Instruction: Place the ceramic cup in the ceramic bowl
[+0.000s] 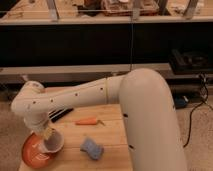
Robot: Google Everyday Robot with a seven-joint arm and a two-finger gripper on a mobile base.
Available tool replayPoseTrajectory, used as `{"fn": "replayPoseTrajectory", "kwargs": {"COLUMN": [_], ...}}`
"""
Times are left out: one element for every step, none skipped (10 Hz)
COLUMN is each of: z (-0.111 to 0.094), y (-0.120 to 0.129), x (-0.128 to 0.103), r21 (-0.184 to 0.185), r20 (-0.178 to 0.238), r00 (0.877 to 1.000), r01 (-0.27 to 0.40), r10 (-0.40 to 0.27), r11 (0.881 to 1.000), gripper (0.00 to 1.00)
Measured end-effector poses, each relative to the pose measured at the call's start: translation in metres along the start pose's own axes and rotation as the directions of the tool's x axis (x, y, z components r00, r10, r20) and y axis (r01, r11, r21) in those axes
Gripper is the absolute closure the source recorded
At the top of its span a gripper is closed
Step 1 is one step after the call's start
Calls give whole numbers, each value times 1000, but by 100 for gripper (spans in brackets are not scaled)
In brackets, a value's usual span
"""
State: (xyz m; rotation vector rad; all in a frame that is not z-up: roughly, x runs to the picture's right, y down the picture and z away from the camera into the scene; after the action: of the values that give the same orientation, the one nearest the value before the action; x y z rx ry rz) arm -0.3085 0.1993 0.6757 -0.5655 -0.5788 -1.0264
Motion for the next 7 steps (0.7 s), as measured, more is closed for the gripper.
{"fn": "replayPoseTrajectory", "kwargs": {"z": [0,0,-2,-6,-9,-11,-11], "y": [0,0,1,3,5,6,6], "x": [0,0,4,10,16,15,11], "r21": [0,1,6,7,8,8,9], "r20": [-1,-2,-4,-5,-7,-6,-6], "r00": [1000,1000,1000,1000,1000,1000,1000], "r01": [1,3,1,-1,-5,-4,-2], "r10": [-1,-3,-1,1,5,5,2], "r11": [1000,1000,1000,1000,1000,1000,1000], "gripper": [26,25,21,20,20,20,20]}}
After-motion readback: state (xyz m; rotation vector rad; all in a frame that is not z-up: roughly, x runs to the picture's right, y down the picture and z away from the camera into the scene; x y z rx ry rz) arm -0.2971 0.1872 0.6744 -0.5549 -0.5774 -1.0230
